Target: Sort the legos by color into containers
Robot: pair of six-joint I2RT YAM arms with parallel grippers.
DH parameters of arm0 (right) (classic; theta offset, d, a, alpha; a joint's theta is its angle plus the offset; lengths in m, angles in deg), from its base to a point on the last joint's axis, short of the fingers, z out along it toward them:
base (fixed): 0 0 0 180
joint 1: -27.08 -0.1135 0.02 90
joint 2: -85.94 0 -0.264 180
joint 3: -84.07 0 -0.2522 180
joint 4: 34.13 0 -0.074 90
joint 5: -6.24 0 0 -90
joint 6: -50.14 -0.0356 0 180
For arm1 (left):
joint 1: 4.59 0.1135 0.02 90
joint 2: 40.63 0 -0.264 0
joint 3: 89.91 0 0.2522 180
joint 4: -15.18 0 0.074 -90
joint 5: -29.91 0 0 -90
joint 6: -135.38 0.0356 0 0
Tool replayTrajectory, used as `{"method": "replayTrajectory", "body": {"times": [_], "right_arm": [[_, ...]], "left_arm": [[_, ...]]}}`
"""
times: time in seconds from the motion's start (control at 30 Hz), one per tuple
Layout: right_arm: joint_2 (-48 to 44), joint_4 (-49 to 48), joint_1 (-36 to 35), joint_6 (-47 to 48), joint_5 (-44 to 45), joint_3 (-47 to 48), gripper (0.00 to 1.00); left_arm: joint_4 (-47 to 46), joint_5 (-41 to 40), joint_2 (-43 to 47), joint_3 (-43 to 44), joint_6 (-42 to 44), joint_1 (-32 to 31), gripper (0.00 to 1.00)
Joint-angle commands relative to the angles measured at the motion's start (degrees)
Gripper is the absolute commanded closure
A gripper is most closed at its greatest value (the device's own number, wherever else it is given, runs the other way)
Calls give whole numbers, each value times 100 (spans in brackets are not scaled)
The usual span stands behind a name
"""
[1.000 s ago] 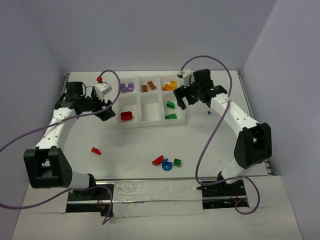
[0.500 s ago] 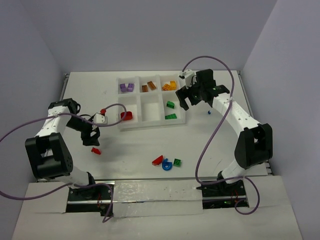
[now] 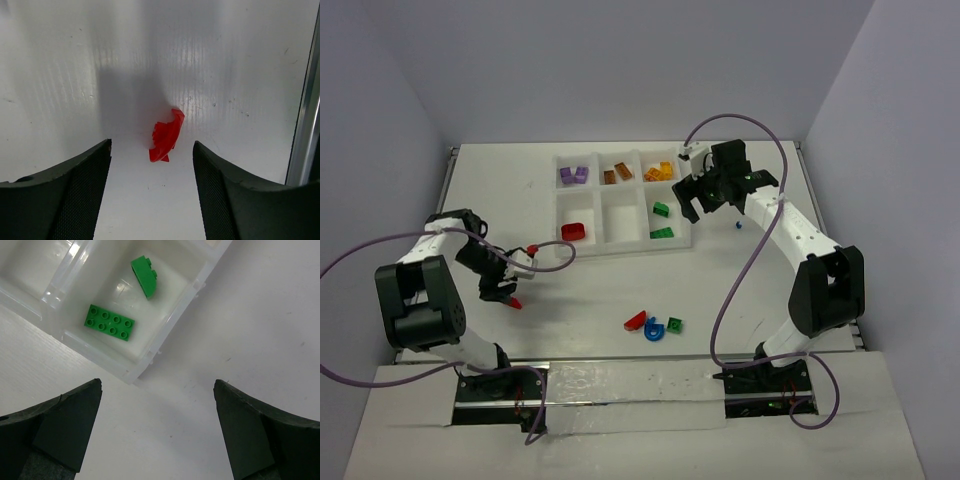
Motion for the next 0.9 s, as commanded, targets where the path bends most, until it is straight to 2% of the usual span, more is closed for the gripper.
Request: {"method": "replayTrajectory", "body": {"times": [0.0,0.13,0.2,0.3,0.37,0.5,0.67,0.73,0.8,0.83,0.87], "right_arm": [[-68,9,36,77,108,55,0],[-40,18,36,104,119,82,0],[-12,29,36,121,132,115,0],[38,53,45,130,146,178,0],[75,88,63,130,128,240,0],[100,97,72,155,119,266,0],[30,115,89,190,93,168,0],[-72,112,89,181,62,89,0],[-150,107,98,164,38,-21,0],[-179,115,98,154,19,-68,0],[-217,114,99,137,-6,-126,0]], "left_arm": [[-149,-221,-101,-119,428,22,30],[-281,-275,-106,-286,423,14,35],[-428,-275,-97,-389,387,22,44],[-560,-311,-88,-478,362,13,48],[-639,-310,-80,-539,370,22,59],[-633,-245,-71,-484,345,22,72],[-141,155,62,-58,293,-16,92],[117,766,135,642,-141,-259,100],[113,1530,178,1459,-962,-492,100],[-62,1608,199,1753,-1601,-678,100],[-470,2041,241,2012,-3033,-1024,100]]}}
